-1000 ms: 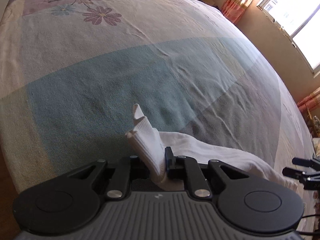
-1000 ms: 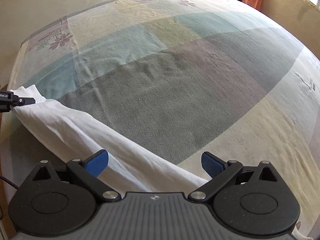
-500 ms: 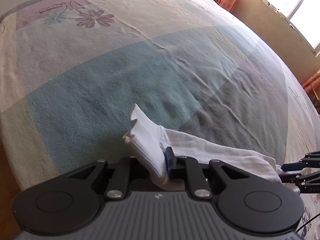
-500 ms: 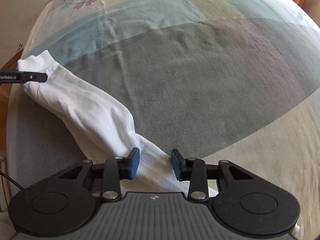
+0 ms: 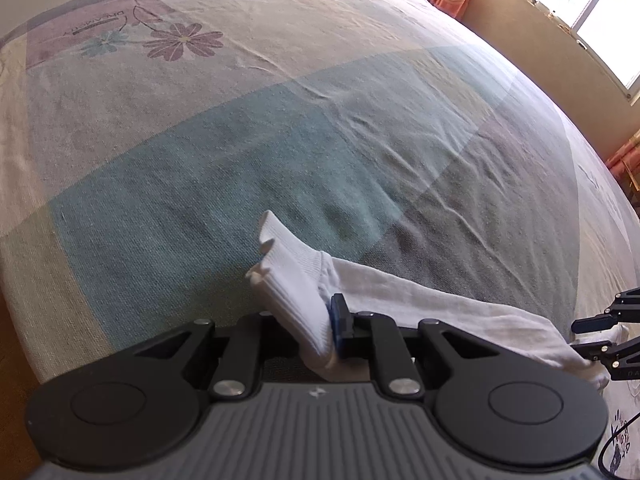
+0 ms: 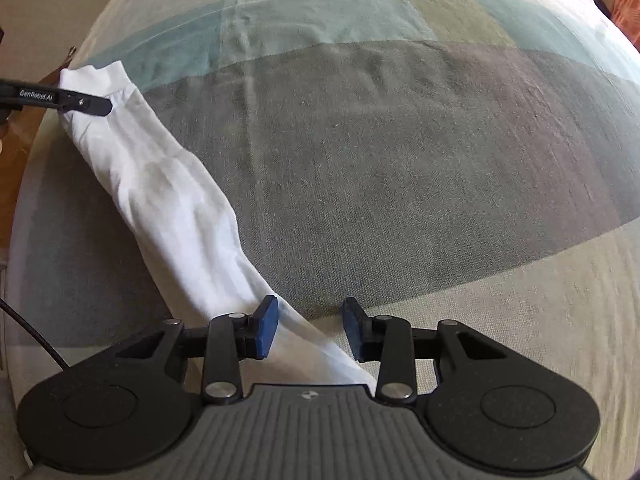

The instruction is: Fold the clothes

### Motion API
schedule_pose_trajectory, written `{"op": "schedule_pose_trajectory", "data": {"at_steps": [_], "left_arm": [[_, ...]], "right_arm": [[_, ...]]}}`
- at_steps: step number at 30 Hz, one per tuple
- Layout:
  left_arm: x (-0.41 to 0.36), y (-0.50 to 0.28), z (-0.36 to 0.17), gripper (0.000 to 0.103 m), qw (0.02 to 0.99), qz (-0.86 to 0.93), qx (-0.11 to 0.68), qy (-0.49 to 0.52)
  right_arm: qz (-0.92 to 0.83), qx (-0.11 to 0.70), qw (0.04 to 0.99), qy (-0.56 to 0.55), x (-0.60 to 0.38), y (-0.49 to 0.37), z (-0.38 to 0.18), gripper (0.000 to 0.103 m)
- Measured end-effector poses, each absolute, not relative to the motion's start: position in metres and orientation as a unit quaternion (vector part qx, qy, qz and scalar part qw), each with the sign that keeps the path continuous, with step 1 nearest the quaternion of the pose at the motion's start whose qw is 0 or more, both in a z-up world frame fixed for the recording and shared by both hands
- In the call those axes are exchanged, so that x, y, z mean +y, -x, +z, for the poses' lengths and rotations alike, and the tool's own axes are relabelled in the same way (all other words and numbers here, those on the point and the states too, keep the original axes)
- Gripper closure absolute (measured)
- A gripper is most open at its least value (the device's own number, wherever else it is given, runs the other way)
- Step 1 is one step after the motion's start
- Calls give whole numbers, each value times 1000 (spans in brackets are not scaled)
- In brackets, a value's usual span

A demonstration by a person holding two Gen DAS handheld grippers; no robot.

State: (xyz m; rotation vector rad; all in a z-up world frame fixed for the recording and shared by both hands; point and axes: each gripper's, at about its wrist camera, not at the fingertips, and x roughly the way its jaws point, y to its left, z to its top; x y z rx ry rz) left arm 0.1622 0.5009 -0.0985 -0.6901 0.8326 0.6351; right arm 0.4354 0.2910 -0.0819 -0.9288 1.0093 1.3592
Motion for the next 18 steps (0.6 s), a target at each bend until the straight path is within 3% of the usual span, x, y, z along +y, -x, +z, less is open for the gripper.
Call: {"op": "schedule_pose_trajectory", "data": {"at_steps": [4,11,18], "left_arm": [[502,-166,-95,89,813,297,381,325],[507,-178,-80,90,832,295,352,312],[532,-211,-48,90,874,272,278,291]], "right_arm": [[595,417,551,411,286,-424,-82,69],[615,414,529,413,285,-418,-81,97],[582,380,606,387,291,-444,-63,99]]}}
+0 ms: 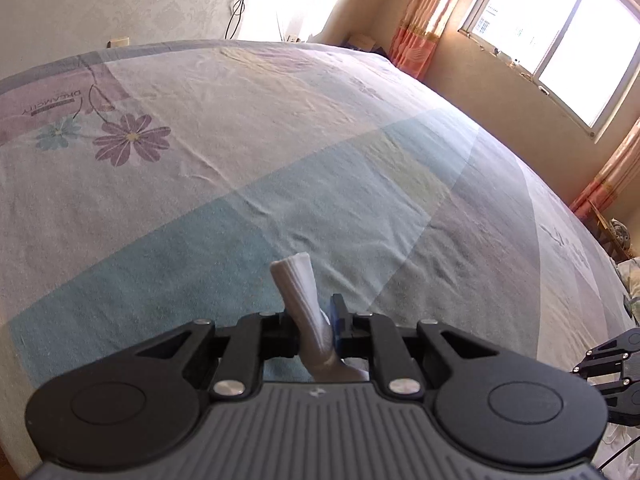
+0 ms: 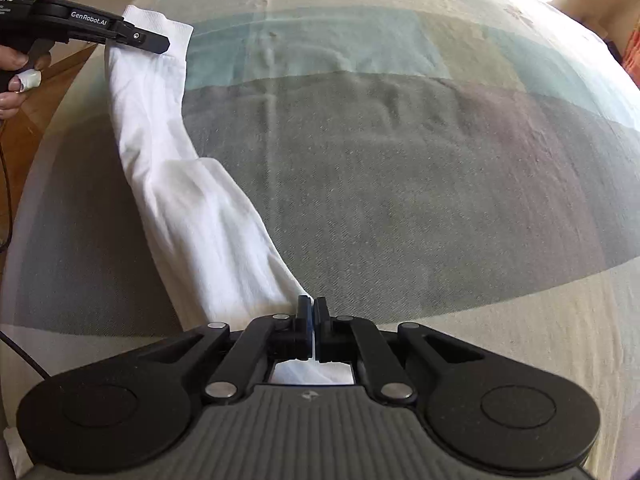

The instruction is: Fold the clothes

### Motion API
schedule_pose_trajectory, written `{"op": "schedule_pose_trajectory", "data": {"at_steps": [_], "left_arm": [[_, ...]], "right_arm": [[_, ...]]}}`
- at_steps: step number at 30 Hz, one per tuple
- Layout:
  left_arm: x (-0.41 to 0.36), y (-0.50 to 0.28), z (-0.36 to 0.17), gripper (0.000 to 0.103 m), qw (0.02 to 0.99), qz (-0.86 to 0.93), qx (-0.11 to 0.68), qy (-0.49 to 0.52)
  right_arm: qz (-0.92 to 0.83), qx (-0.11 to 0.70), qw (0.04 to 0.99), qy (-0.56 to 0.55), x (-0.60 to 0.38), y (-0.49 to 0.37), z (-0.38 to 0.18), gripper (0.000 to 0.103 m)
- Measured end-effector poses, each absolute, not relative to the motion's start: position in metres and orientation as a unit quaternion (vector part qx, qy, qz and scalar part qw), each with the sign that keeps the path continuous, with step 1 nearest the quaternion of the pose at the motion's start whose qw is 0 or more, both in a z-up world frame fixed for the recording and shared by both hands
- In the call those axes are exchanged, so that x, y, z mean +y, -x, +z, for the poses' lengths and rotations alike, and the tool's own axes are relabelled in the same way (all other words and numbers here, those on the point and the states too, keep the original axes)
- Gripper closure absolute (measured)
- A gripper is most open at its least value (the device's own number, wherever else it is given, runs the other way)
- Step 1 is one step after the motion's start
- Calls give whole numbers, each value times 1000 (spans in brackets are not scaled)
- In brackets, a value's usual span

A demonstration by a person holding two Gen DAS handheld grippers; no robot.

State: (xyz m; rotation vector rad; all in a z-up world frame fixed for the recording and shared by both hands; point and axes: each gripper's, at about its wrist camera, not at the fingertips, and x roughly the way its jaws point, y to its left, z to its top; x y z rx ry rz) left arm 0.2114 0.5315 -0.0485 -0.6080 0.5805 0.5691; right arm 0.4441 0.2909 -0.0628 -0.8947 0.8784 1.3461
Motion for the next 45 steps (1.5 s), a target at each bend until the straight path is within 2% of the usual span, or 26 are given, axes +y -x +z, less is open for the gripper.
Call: {"op": "schedule_pose_trajectory", "data": {"at_steps": [4,6,8,11,16,20,24,31,34,36,39,43,44,45], "left_arm": [[544,-232,-34,90,894,266,246,264],[548,-236,-34,84,897,266,241,258],[554,-236,-46,76,880,291,269,263],[562,-228,-67,75,853,325,308,267],[561,-216,-78,73,837,344,339,258],[544,-229,-69,71,860,305,351,209],[523,-246,-63,62,882,249,358,179],[486,-270,-62,61,898,177,375,148],[477,-280,-64,61,901,156,379,145],[472,-286,-64,61,902,147,380,143],[466,-292,-63,60,904,137,380,141],[461,-298,-65,60,901,136,386,142],[460,-299,-64,60,901,135,386,144],[458,-300,-64,60,901,135,386,146]], "right_arm": [[549,363,654,373,299,-470,-54,99],[529,362,677,363,301,-480,-53,98],[508,360,699,352,303,-490,-51,98],[496,367,708,344,302,-493,-52,90],[505,375,695,348,297,-481,-56,87],[498,378,688,369,284,-478,-58,82],[478,398,680,388,259,-491,-62,73],[482,404,640,441,215,-511,-72,72],[487,412,643,424,208,-525,-68,71],[499,416,625,432,206,-525,-74,61],[514,407,594,466,199,-517,-87,59],[521,404,600,453,193,-515,-96,59],[523,411,597,448,193,-515,-95,66],[526,419,592,445,194,-515,-94,79]]}}
